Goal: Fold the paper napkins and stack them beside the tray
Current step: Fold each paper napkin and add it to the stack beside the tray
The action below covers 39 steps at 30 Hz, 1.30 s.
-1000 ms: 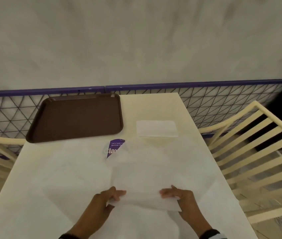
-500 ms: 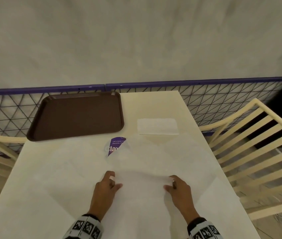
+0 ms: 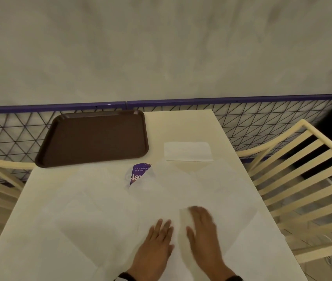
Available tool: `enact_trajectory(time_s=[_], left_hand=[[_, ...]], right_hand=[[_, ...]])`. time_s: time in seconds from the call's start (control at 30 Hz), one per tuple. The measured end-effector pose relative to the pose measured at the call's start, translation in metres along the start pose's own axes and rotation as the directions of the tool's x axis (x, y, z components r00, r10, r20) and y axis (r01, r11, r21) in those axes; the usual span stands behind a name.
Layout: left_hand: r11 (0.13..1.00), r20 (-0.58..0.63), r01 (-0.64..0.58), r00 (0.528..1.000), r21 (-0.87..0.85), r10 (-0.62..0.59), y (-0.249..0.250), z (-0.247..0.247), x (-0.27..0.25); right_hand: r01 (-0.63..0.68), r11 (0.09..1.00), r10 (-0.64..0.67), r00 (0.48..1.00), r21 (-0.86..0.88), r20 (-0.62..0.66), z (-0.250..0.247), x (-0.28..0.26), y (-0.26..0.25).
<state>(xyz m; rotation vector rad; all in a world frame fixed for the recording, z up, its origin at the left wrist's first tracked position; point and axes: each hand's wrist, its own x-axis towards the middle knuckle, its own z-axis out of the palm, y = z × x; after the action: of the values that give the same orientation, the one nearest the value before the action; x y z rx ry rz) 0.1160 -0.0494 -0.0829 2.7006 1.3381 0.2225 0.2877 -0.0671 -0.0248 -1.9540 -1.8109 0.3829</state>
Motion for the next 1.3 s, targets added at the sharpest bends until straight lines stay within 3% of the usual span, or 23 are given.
enact_trajectory(time_s=[0.07,0.1,0.2,0.23,0.3,0.4,0.47,0.57,0.63,0.7,0.73,0.8,0.83,0.87,0.93,0.97,1.03,1.07,1.1,1.2,1.27,1.3], left_hand=[[0.999,0.01,-0.033,0.999,0.017,0.033,-0.008,0.016,-0.004],[0.999,-0.008,-0.043,0.999,0.018,0.043,-0.012,0.019,-0.006],[0.998,-0.022,-0.055,0.998,0.005,0.055,-0.014,0.02,-0.009],[0.999,-0.012,-0.048,0.999,0.016,0.048,-0.015,0.017,-0.01],[0.999,0.037,-0.013,0.999,0.042,0.011,-0.021,0.012,-0.015],[0.996,0.016,0.063,0.998,0.06,-0.064,-0.037,0.008,-0.031],[0.99,-0.02,0.11,0.994,0.083,-0.109,-0.039,-0.002,-0.037],[0.986,-0.112,0.123,0.988,0.11,-0.111,-0.046,-0.019,-0.017],[0.993,-0.139,0.095,0.987,0.073,-0.085,-0.053,-0.034,0.01],[0.998,-0.047,0.069,0.997,0.015,-0.068,-0.055,-0.055,0.046],[0.996,0.089,0.087,0.992,-0.02,-0.085,-0.055,-0.062,0.059],[0.99,0.29,0.14,0.947,0.007,-0.136,-0.053,-0.075,0.077],[0.986,0.347,0.148,0.923,0.073,-0.165,-0.053,-0.078,0.084],[0.98,0.37,0.156,0.909,0.122,-0.191,-0.055,-0.077,0.089],[0.972,0.432,0.161,0.874,0.174,-0.222,-0.058,-0.078,0.096],[0.968,0.458,0.175,0.856,0.179,-0.239,-0.059,-0.078,0.097],[0.967,0.501,0.21,0.828,0.141,-0.253,-0.061,-0.083,0.097],[0.964,0.5,0.244,0.825,0.108,-0.265,-0.063,-0.083,0.095],[0.957,0.489,0.286,0.828,0.051,-0.274,-0.064,-0.084,0.091],[0.915,0.392,0.352,0.884,-0.196,-0.255,-0.064,-0.088,0.074],[0.851,0.309,0.387,0.908,-0.354,-0.284,-0.061,-0.092,0.062],[0.813,0.263,0.397,0.914,-0.426,-0.308,-0.059,-0.095,0.057]], right_hand=[[0.137,0.989,-0.145,0.949,0.046,0.279,0.015,-0.01,-0.011],[0.163,0.986,-0.136,0.91,-0.037,0.391,0.02,-0.015,-0.011],[0.173,0.968,-0.062,0.867,-0.183,0.494,0.033,-0.025,0.006],[0.177,0.943,-0.023,0.879,-0.282,0.475,0.033,-0.026,0.014],[0.13,0.941,0.015,0.907,-0.312,0.422,0.025,-0.025,0.024],[-0.022,0.973,0.133,0.869,-0.232,0.476,0.005,-0.021,0.032],[0.029,0.955,0.089,0.919,-0.294,0.383,0.01,-0.022,0.038],[0.067,0.967,0.017,0.946,-0.245,0.323,0.021,-0.024,0.042],[0.091,0.971,0.009,0.909,-0.219,0.417,0.017,-0.024,0.045],[0.024,0.978,0.083,0.866,-0.207,0.494,0.008,-0.021,0.04],[-0.016,0.973,0.144,0.822,-0.231,0.551,0.003,-0.022,0.038],[-0.024,0.937,0.199,0.857,-0.35,0.474,0.02,-0.025,0.049],[-0.001,0.933,0.193,0.846,-0.36,0.497,0.019,-0.025,0.047],[-0.017,0.949,0.202,0.799,-0.315,0.566,0.014,-0.026,0.044],[0.019,0.958,0.117,0.882,-0.285,0.456,0.012,-0.022,0.039],[0.073,0.952,0.071,0.893,-0.297,0.444,0.011,-0.023,0.04],[0.037,0.969,0.072,0.904,-0.245,0.421,0.008,-0.022,0.037],[0.023,0.969,0.111,0.847,-0.245,0.52,0.003,-0.024,0.038],[0.013,0.955,0.138,0.866,-0.297,0.481,0.013,-0.027,0.047],[0.034,0.978,0.087,0.827,-0.204,0.556,0.008,-0.024,0.041],[0.084,0.979,-0.014,0.937,-0.187,0.349,-0.006,-0.02,0.031],[0.083,0.984,-0.027,0.945,-0.16,0.326,-0.015,-0.018,0.026]])
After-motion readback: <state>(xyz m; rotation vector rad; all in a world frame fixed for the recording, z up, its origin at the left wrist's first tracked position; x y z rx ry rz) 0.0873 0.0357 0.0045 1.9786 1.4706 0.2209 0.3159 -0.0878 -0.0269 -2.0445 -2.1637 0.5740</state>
